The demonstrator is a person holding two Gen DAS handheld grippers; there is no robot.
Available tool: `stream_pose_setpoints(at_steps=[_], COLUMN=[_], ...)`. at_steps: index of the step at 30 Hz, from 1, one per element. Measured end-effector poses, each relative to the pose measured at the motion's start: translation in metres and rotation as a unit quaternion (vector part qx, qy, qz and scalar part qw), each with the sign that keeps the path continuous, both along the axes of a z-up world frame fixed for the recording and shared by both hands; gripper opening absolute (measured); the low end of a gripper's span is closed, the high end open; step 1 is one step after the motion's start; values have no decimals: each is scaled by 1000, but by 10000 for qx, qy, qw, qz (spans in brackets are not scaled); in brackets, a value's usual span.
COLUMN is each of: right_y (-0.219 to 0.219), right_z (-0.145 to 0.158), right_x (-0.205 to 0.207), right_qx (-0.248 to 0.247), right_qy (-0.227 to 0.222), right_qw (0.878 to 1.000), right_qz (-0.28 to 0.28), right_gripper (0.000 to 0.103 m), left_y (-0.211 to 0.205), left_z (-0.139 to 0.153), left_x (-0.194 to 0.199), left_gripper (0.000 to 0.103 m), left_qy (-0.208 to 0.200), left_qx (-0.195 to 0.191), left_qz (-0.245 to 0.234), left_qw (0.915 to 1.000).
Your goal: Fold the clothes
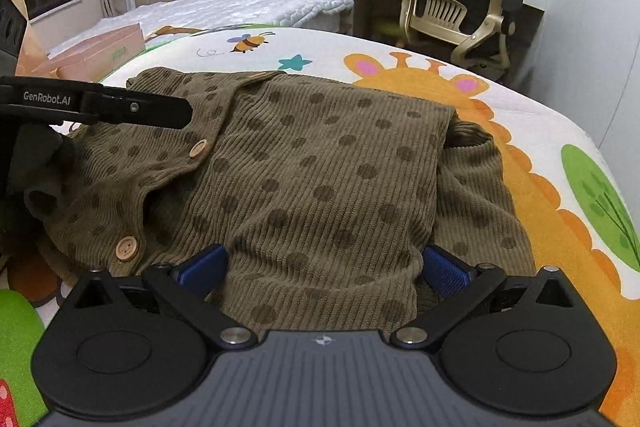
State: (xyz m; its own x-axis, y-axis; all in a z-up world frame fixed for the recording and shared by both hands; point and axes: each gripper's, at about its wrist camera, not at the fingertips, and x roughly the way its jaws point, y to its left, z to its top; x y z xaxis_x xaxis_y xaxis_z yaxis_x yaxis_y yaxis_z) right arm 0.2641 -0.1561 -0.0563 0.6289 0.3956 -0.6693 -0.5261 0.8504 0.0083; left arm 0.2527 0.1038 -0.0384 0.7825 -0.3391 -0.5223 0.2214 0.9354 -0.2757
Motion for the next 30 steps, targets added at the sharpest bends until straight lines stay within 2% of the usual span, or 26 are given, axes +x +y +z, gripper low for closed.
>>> stream_pose_setpoints(at_steps=[7, 10, 14, 17, 19, 22, 25, 27, 29, 30], right_y=[-2, -4, -4, -4, -3, -3, -4, -4, -4, -4], right_z=[-2, -3, -3, -3, -4, -4, -4, -3, -3, -3], right_x=[-3, -3, -3, -3, -3, -4, -5, -5, -5, -5], right_qx=[87, 147, 153, 165, 180, 196, 194, 189, 185, 186], right_qy=[-39, -26, -24, -29, -33, -34, -39, -40, -41, -40], right_qw=[10000, 9999, 9999, 9999, 9998, 9998, 9998, 9998, 9998, 9998], right_qz=[-22, -14, -17, -26, -30, -33, -33, -32, -30, -28], right_gripper=[103, 103, 103, 103, 103, 103, 103, 103, 103, 103], left_y=[11, 17, 22, 47, 69, 91, 99, 99, 104, 110], left_z=[-5, -11, -7, 5, 12, 14, 1, -4, 3, 7], left_x=[-18, -34, -47, -48, -44, -23, 10, 29, 38, 40], left_gripper=[103, 103, 103, 103, 103, 103, 103, 103, 103, 103], left_qy=[279, 423, 491, 409, 291, 480, 990, 1128, 905, 804], left_qx=[-323, -776, -999, -1508, -1865, -1908, -1975, -2022, -2001, -2123], left_qz=[-66, -120, -98, 383, 807, 1230, 1109, 1074, 1326, 1357], left_qw=[9991, 9960, 9937, 9870, 9787, 9727, 9690, 9669, 9665, 9644])
